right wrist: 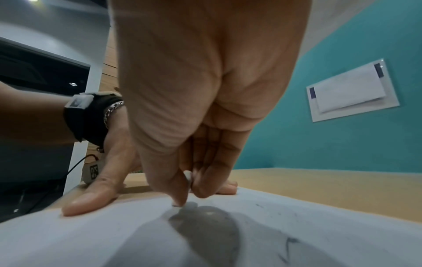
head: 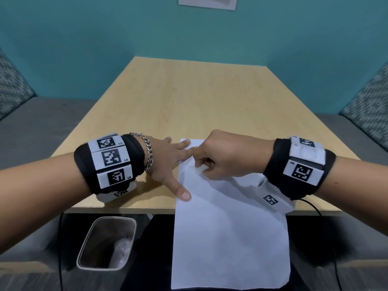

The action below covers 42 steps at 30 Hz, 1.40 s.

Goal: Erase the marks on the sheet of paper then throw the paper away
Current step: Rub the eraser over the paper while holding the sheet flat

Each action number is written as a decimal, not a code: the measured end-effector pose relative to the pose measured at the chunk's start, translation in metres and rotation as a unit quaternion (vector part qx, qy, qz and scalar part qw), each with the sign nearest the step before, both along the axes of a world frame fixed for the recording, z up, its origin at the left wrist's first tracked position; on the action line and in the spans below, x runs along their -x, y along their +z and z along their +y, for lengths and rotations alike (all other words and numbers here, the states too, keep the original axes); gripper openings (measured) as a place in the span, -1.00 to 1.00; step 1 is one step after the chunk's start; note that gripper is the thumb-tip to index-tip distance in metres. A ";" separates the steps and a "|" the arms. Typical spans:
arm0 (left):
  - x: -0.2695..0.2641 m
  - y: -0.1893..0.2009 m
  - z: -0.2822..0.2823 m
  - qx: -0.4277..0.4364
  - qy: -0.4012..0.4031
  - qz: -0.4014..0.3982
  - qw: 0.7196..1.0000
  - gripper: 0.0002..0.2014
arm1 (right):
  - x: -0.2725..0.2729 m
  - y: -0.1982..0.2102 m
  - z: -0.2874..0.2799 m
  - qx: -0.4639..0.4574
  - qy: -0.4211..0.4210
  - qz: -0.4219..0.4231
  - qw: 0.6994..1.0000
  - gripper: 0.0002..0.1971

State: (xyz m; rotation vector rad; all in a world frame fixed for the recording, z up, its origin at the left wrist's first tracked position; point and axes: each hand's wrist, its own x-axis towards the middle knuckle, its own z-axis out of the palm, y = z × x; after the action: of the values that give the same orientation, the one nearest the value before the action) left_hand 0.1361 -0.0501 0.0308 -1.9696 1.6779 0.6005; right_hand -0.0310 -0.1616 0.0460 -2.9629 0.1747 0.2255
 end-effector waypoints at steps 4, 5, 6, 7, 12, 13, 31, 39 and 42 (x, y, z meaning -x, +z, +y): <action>0.001 0.001 0.002 0.000 0.005 -0.009 1.000 0.37 | 0.014 0.014 -0.001 -0.058 0.000 0.078 0.995 -0.87; 0.002 0.002 0.002 0.001 0.004 -0.011 1.000 0.37 | 0.019 0.017 -0.005 -0.058 -0.009 0.071 0.996 -0.87; 0.004 0.003 0.002 0.003 0.007 -0.011 1.000 0.38 | 0.024 0.018 -0.008 -0.055 -0.022 0.056 0.997 -0.87; 0.005 0.003 0.004 0.004 0.010 -0.014 1.000 0.39 | 0.031 0.019 -0.011 -0.051 -0.037 0.044 0.997 -0.87; 0.019 0.008 0.008 0.055 -0.030 -0.094 0.994 0.29 | 0.059 0.008 -0.010 -0.060 -0.098 0.049 0.992 -0.90; 0.019 0.010 0.004 0.076 -0.040 -0.102 0.991 0.18 | 0.061 0.006 -0.011 -0.061 -0.106 0.044 0.992 -0.91; 0.016 0.004 -0.011 0.009 -0.005 -0.032 0.999 0.40 | 0.035 -0.003 -0.008 0.019 -0.075 0.011 0.997 -0.96; 0.022 0.007 -0.017 -0.012 -0.015 -0.060 0.998 0.43 | 0.030 -0.006 -0.005 0.062 -0.096 0.003 0.993 -0.74; 0.022 0.006 -0.016 -0.013 -0.012 -0.058 0.998 0.42 | 0.033 -0.009 0.009 0.059 -0.066 0.020 0.996 -0.71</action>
State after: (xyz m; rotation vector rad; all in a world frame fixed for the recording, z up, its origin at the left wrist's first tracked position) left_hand 0.1140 -0.0658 0.0369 -1.9252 1.6134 0.4867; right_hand -0.0643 -0.1525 0.0370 -3.0494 0.4007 0.2665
